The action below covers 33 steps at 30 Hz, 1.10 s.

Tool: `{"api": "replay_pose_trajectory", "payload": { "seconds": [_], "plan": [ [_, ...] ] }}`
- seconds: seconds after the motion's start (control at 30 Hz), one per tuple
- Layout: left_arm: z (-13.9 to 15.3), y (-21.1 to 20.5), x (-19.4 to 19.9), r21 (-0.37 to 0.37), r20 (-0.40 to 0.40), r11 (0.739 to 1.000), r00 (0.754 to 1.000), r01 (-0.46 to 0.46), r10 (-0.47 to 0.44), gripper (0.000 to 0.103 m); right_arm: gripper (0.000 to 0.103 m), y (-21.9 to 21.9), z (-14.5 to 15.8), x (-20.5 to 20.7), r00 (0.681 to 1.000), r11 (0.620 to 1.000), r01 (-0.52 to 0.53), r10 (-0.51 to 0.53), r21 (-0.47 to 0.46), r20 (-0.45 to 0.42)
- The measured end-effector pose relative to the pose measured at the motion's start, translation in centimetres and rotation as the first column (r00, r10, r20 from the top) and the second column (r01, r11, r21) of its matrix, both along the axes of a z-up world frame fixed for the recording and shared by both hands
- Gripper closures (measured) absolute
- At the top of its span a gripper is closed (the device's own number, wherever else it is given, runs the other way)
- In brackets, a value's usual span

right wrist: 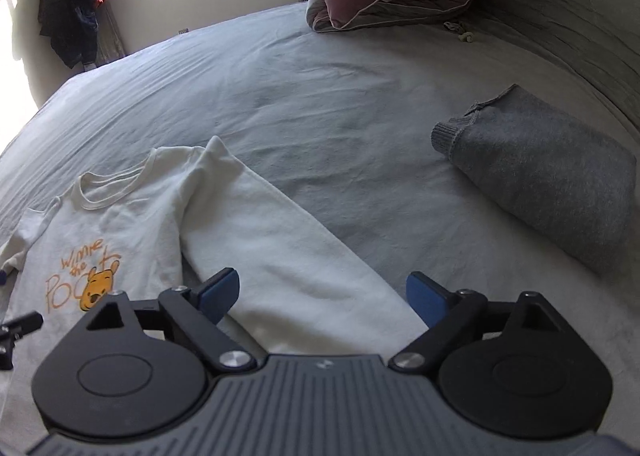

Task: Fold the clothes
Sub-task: 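Move the right gripper to the sleeve cuff while the left gripper moves to the collar, then grasp the sleeve cuff with the right gripper while the left gripper grasps the collar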

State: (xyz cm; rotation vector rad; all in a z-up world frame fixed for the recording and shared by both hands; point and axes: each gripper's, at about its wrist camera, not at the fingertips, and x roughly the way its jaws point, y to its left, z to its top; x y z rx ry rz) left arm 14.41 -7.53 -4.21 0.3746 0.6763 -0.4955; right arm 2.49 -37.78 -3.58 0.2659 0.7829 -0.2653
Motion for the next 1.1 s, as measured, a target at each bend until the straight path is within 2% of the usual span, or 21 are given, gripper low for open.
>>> {"api": "replay_pose_trajectory", "payload": {
  "seconds": [0.07,0.2,0.3,0.4,0.47,0.6,0.8,0.93,1.0,1.03,1.07,1.1],
  "plan": [
    [0.1,-1.2,2.8,-0.025,0.0,1.0,1.0,-0.001,0.001,0.001,0.016,-1.2,-0.7,0.5,1.0,1.0,-0.003,0.003,-0.018,-0.028],
    [-0.1,-3.5,6.8,-0.082,0.009,0.997,1.0,0.0,0.001,0.002,0.025,-3.4,-1.3,0.0,0.997,0.998,-0.036,0.04,0.053,-0.061],
    [-0.7,-5.0,9.5,-0.135,-0.025,0.991,1.0,-0.004,0.001,0.005,0.027,-5.0,-1.8,-0.3,0.994,0.992,-0.06,0.069,0.107,-0.084],
    [-1.6,-6.3,11.7,-0.163,-0.046,0.987,0.999,-0.007,-0.001,0.012,0.03,-6.5,-2.0,-0.9,0.989,0.981,-0.089,0.107,0.17,-0.099],
    [-2.1,-7.1,12.7,-0.157,-0.038,0.988,0.999,-0.004,-0.002,0.019,0.033,-7.2,-2.0,-1.7,0.985,0.971,-0.111,0.135,0.213,-0.103],
    [-2.8,-8.0,14.5,-0.177,-0.045,0.984,0.999,-0.001,-0.007,0.027,0.039,-8.3,-1.9,-3.2,0.98,0.949,-0.138,0.172,0.283,-0.1],
    [-3.4,-9.2,16.3,-0.216,-0.052,0.976,0.999,-0.012,0.0,0.032,0.04,-9.5,-1.8,-6.0,0.98,0.942,-0.133,0.172,0.307,-0.104],
    [-4.1,-9.5,17.3,-0.265,-0.09,0.963,0.996,-0.045,0.021,0.047,0.053,-9.9,-2.0,-7.0,0.98,0.94,-0.124,0.167,0.318,-0.109],
    [-4.3,-9.7,17.4,-0.285,-0.093,0.957,0.995,-0.054,0.029,0.056,0.066,-9.7,-2.1,-7.2,0.978,0.941,-0.126,0.172,0.314,-0.12],
    [-4.4,-9.8,17.2,-0.288,-0.087,0.956,0.996,-0.053,0.029,0.068,0.088,-9.6,-2.2,-7.2,0.976,0.939,-0.128,0.175,0.318,-0.126],
    [-4.4,-9.9,17.0,-0.29,-0.079,0.956,0.996,-0.051,0.029,0.077,0.097,-9.5,-2.2,-7.2,0.975,0.938,-0.129,0.178,0.321,-0.13],
    [-4.4,-10.0,16.8,-0.293,-0.072,0.955,0.997,-0.05,0.03,0.08,0.098,-9.4,-1.8,-7.4,0.978,0.943,-0.126,0.17,0.308,-0.122]
  ]
}}
